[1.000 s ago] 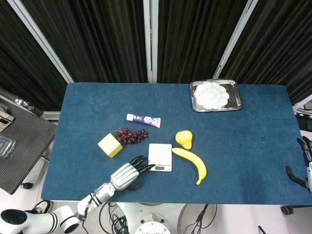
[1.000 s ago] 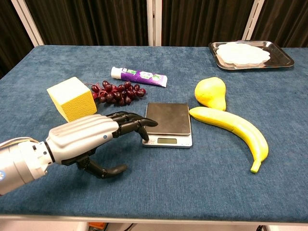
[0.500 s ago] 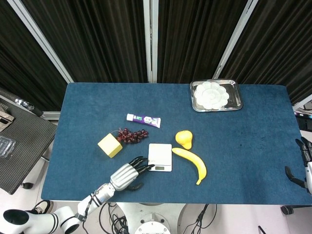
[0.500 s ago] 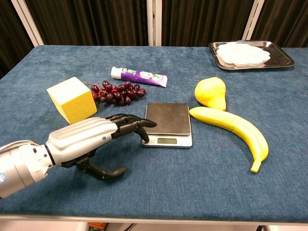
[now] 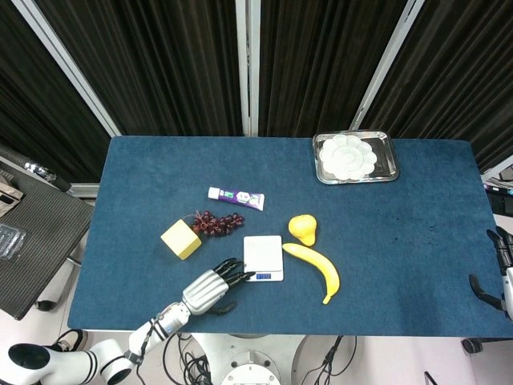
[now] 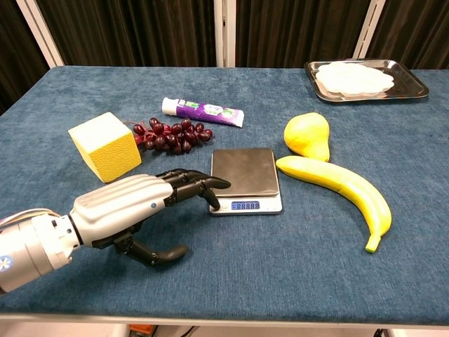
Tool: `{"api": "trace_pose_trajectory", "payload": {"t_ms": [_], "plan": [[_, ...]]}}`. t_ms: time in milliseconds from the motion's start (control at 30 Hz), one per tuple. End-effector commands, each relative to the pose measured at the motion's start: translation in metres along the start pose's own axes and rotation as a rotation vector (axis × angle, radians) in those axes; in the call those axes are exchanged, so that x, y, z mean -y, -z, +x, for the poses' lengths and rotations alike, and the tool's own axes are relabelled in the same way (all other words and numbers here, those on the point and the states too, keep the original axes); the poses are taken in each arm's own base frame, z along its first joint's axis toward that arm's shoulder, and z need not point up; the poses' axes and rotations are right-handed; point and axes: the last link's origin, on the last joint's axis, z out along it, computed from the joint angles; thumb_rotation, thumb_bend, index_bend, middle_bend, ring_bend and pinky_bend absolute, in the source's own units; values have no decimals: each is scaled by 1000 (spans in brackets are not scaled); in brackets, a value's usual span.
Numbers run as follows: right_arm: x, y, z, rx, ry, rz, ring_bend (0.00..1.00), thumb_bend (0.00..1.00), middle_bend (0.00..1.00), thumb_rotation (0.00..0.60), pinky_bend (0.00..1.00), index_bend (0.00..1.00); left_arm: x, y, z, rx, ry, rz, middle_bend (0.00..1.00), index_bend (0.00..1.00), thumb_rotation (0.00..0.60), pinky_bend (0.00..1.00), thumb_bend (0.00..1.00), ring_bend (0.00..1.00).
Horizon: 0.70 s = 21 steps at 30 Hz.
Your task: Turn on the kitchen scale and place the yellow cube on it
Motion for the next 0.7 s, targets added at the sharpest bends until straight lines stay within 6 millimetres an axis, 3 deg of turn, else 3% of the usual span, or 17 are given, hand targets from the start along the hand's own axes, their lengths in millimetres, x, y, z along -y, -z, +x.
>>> {"api": "trace_pose_trajectory", "payload": {"t_ms": [33,500,700], "plan": [[0,0,0,1,0,-1,0,282,0,600,0,0,0,0,2,-6,1,-2,203,12,600,0,391,0],[0,1,-3,3,-3,1,0,283,0,600,0,0,-12,11,39,-138,42,-43,188,12,600,0,390,0],[2,1,-2,-1,-3,8,0,283,0,600,0,0,-1,23,64,-208,-16,11,180,12,600,0,390,0]]}}
